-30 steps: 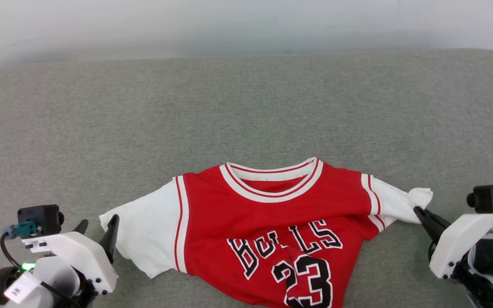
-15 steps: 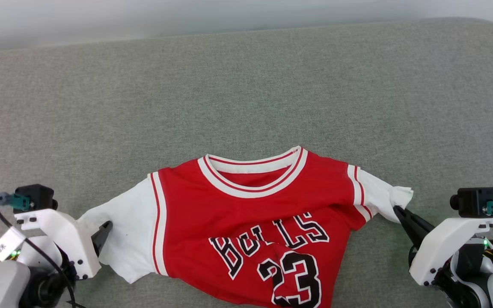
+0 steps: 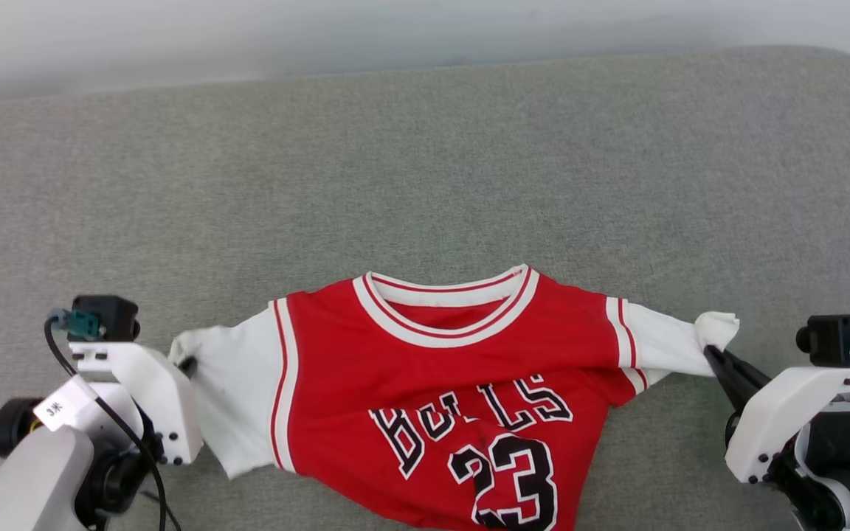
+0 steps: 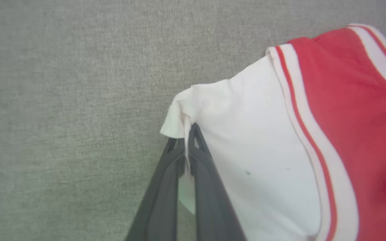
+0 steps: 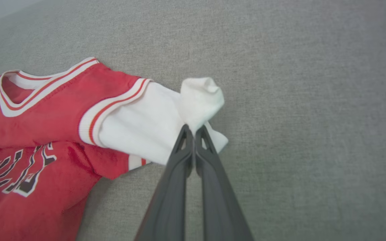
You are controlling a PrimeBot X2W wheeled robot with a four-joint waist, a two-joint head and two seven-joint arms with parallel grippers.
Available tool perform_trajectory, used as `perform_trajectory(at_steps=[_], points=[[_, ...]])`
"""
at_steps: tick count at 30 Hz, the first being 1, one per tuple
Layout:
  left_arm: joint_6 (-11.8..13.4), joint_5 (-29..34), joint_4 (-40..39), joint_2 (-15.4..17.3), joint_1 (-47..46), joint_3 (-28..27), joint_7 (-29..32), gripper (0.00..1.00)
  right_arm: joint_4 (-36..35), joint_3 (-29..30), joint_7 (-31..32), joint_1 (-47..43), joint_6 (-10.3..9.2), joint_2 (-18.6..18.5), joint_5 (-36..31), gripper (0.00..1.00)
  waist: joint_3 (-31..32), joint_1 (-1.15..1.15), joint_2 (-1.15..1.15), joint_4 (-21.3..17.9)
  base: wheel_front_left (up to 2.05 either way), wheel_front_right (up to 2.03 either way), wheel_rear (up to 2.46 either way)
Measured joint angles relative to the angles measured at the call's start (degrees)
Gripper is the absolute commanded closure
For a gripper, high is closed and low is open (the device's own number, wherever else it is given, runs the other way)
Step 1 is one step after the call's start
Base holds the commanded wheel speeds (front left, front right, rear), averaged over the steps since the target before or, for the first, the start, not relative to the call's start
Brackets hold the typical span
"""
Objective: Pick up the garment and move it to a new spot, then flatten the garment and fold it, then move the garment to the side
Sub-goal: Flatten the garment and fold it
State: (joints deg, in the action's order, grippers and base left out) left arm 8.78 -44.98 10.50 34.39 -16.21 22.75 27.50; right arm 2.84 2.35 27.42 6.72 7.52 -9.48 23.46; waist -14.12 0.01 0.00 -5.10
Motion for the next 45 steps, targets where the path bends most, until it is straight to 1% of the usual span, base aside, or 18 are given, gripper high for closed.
perform_trajectory(at_steps=[4,9,13,18,20,22,24,26,29,38,42,45], points=[[0.92,3.2,-0.91,-0.09,-2.61,0.02,-3.59,1.0,0.78,0.22,-0.25,1.79,0.0,-0.98,-1.49,1.0,1.61,0.0,0.0,1.07,0.0,0.0,0.0],[1.71,5.68,-0.89,-0.36,-6.24,-0.2,-6.69,1.0,2.52,-0.2,-0.7,5.49,0.0,-2.79,-2.41,1.0,3.78,0.0,0.0,2.27,0.0,0.0,0.0],[1.82,7.56,-0.15,-0.56,-10.89,-0.93,-10.0,1.0,4.53,-1.1,-0.99,10.25,0.0,-4.52,-2.48,1.0,4.75,0.0,0.0,2.93,0.0,0.0,0.0],[1.7,10.12,2.33,-1.05,-18.05,-1.38,-13.69,1.0,8.96,-2.77,-1.74,18.41,0.0,-6.89,-1.34,1.0,4.36,0.0,0.0,3.17,0.0,0.0,0.0],[1.47,10.96,4.05,-1.2,-21.62,-1.55,-14.59,1.0,10.83,-3.58,-2.54,22.38,0.01,-7.93,-1.36,1.0,3.73,0.0,0.0,3.18,0.0,0.0,0.0],[0.71,11.1,6.01,-1.27,-25.66,-2.09,-15.18,1.0,12.63,-4.53,-3.54,26.83,0.01,-8.58,-1.16,1.0,2.9,0.0,0.0,3.18,0.0,0.0,0.0],[0.23,11.76,7.57,-1.05,-29.97,-2.57,-15.92,1.0,14.7,-5.28,-4.26,31.56,0.01,-8.77,-0.98,1.0,1.96,0.0,0.0,3.08,0.0,0.0,0.0],[-0.2,13.01,9.43,-0.79,-34.68,-2.55,-16.19,1.0,16.45,-6.66,-5.21,36.51,0.02,-9.89,-1.96,1.0,0.84,0.0,0.0,2.99,0.0,0.0,0.0],[-0.8,15.0,12.01,-0.53,-42.07,-2.32,-17.18,1.0,18.86,-6.83,-6.65,44.54,0.02,-10.37,-1.97,1.0,-1.22,0.0,0.0,2.95,0.0,0.0,0.0],[-2.14,20.51,18.95,0.13,-62.49,-2.74,-25.46,1.0,25.3,-7.35,-11.65,67.65,0.02,-10.63,-5.78,1.0,-8.01,0.01,0.0,2.91,0.0,0.0,0.0],[-2.82,21.73,21.32,-0.01,-69.33,-2.74,-28.97,1.0,29.07,-6.84,-13.78,77.21,0.03,-10.77,-7.27,1.0,-11.06,0.0,0.0,2.95,0.0,0.0,0.0],[-3.23,22.3,22.97,-0.34,-73.35,-2.58,-29.94,1.0,31.86,-7.44,-14.95,83.16,0.02,-10.98,-7.93,1.0,-13.64,0.0,0.0,3.11,0.0,0.0,0.0]])
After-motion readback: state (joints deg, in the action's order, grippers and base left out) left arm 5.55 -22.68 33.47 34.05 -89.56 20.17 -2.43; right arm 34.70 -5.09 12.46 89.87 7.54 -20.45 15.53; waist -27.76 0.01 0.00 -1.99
